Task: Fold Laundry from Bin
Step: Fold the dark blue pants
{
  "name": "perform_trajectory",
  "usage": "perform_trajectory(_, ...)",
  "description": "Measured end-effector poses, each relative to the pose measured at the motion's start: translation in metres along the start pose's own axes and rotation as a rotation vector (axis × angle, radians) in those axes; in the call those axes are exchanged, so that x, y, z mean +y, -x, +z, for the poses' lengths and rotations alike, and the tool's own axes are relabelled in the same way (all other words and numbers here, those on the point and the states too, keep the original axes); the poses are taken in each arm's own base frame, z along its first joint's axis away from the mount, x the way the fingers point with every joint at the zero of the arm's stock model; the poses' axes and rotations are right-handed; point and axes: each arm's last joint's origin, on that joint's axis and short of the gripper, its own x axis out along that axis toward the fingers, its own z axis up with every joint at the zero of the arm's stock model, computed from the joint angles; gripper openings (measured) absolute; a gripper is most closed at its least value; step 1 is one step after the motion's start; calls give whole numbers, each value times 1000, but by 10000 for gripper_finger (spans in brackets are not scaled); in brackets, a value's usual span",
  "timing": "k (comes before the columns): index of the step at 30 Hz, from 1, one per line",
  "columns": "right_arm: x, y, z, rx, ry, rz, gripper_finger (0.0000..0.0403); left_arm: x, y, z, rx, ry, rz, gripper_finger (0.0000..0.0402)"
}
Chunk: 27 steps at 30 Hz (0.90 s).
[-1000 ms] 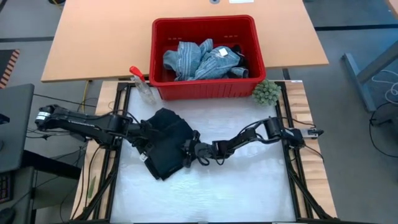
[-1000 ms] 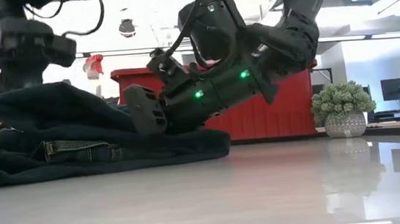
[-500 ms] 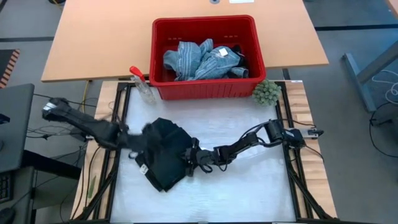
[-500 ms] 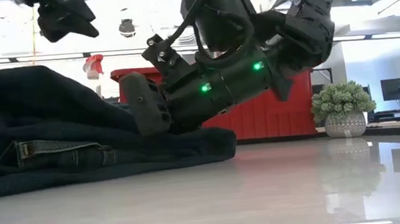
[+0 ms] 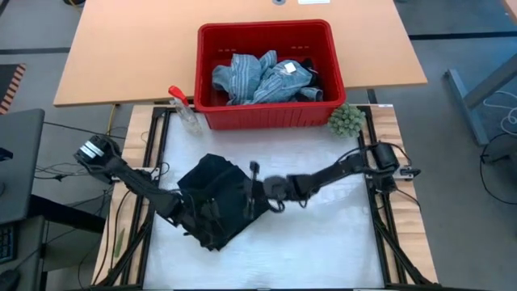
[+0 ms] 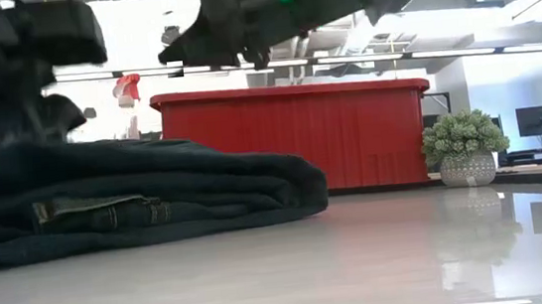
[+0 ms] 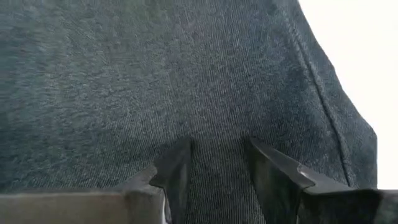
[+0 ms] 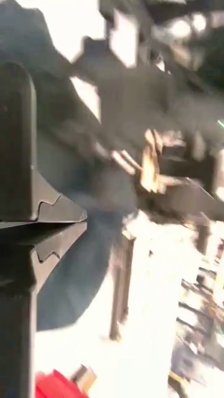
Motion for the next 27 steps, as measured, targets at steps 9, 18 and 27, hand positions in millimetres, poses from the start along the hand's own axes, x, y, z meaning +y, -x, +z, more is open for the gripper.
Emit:
perform_trajectory(9, -48, -67, -46, -20, -67, 150, 20, -4, -3, -8, 27, -36, 14, 143)
perform_trajectory(18, -53, -79, -80, 379, -91, -44, 20, 6, 20, -26, 191, -55, 114, 143)
perform_trajectory(27, -14, -35, -77, 657, -78, -415, 20, 44, 46, -29, 191, -36, 447, 143)
